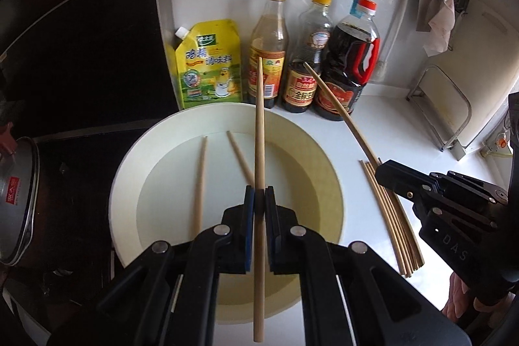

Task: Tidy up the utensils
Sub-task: 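Carry the chopstick in the right tool into the white basin and release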

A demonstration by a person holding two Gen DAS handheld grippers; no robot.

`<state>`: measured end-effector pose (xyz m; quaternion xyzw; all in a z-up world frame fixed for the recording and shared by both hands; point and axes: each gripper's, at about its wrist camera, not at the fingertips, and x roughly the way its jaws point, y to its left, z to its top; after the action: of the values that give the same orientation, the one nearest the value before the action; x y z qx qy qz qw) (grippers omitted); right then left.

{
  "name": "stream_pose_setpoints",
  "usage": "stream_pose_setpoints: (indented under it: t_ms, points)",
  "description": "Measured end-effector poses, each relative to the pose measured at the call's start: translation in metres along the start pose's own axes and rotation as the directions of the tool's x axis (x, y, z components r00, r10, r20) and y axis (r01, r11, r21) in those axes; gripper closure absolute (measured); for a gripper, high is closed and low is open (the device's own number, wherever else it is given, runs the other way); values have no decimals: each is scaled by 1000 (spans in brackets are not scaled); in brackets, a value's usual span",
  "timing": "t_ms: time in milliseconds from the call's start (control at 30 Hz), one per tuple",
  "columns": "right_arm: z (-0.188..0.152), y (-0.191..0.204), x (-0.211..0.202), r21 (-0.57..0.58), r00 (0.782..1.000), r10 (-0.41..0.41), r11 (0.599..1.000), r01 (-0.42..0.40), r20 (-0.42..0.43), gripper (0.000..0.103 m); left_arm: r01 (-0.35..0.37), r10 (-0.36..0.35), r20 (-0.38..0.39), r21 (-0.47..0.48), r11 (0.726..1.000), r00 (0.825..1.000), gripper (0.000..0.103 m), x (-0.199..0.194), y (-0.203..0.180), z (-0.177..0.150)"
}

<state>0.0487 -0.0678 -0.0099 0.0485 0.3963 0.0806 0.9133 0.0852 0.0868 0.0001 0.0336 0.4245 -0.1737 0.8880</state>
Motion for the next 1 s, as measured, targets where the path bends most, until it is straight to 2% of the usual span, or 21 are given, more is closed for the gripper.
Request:
stream_pose_setpoints:
  t_ms: [233,500,733,1000]
  points:
    - [14,31,35,-35,998,31,999,-33,-50,97,-41,41,-7,-50,998,999,96,9,43,1]
    - [19,49,67,-60,994,38,997,-45,-106,97,-56,52,-52,-79,995,997,96,33,67,-3]
    - [14,56,95,-61,986,41,997,-52,-162,97,-62,54,-103,-82,995,993,96,56,79,-7]
    - [2,49,115,-36,978,6,999,-13,-207,97,-49,39,-155,-58,997,987,95,77,75,-15]
